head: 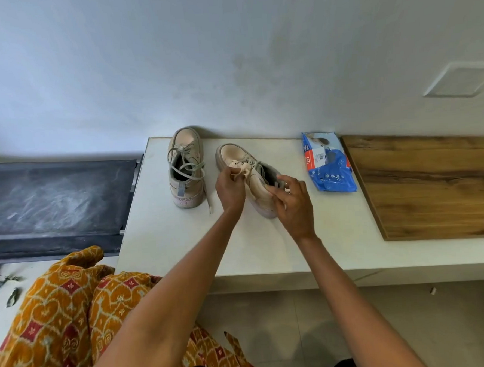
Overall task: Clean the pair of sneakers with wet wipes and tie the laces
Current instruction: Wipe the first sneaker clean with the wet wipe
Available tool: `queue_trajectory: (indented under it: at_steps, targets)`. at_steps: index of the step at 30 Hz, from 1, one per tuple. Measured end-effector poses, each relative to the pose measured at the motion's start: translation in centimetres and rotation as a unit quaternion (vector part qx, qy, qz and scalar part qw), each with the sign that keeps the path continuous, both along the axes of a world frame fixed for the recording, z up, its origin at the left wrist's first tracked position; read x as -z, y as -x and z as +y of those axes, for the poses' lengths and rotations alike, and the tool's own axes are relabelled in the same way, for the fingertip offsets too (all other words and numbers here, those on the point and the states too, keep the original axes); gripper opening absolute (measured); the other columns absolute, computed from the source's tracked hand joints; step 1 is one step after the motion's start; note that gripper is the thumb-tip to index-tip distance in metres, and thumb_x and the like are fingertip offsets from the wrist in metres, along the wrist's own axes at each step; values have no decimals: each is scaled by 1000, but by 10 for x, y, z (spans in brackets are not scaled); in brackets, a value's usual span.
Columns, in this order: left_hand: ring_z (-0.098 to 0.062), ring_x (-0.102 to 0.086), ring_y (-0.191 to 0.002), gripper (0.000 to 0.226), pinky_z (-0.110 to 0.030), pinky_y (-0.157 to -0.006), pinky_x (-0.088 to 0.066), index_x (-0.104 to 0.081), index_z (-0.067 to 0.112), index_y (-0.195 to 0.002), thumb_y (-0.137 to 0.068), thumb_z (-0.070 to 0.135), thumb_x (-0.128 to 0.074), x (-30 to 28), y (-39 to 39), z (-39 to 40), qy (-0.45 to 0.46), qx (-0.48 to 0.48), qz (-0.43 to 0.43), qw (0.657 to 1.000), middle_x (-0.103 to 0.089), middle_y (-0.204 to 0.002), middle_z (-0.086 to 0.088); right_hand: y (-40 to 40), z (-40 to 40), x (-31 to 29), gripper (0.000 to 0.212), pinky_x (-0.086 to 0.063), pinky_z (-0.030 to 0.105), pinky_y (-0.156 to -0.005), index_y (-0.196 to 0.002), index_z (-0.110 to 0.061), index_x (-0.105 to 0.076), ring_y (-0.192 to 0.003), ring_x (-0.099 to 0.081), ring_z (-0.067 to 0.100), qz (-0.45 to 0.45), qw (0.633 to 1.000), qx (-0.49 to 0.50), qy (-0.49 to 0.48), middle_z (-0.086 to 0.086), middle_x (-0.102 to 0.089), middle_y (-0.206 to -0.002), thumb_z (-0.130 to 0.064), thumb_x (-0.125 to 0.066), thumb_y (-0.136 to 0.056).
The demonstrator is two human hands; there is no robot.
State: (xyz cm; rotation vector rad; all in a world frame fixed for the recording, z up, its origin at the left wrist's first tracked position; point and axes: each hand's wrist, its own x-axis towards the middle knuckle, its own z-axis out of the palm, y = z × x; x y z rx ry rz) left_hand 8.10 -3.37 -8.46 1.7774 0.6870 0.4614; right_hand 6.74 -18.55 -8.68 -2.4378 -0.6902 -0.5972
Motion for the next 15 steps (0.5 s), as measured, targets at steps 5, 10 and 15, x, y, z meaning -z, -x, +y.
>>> queue_trajectory:
  at_steps: [5, 10, 15]
  targets:
    - [-20, -57, -80, 7, -30, -70, -44, -59, 6, -81, -84, 1, -57, 9, 22, -6, -12, 34, -45, 998, -63, -87, -9, -13, -32, -4, 24, -45, 35, -87, -107, -19, -71, -106, -53, 27, -2, 999, 9, 30, 9, -59, -117, -14, -55, -89]
    - [-23, -58, -84, 14, -31, -72, -44, -62, 3, -84, -85, -4, -50, 7, 22, -7, -6, -11, -42, 999, -64, -92, -12, -8, -21, -14, 19, -48, 38, -86, -103, -9, -70, -108, -52, 27, -14, 997, 68, 38, 11, -62, -113, -6, -63, -86]
    - [-15, -49, -77, 9, -25, -68, -39, -60, 4, -83, -83, -2, -53, -5, 21, -40, -34, 10, -62, 997, -59, -87, -10, 14, 17, -4, 26, -54, 36, -82, -109, -6, -67, -102, -58, 25, 1, 998, 68, 12, 9, -66, -107, -17, -50, -93]
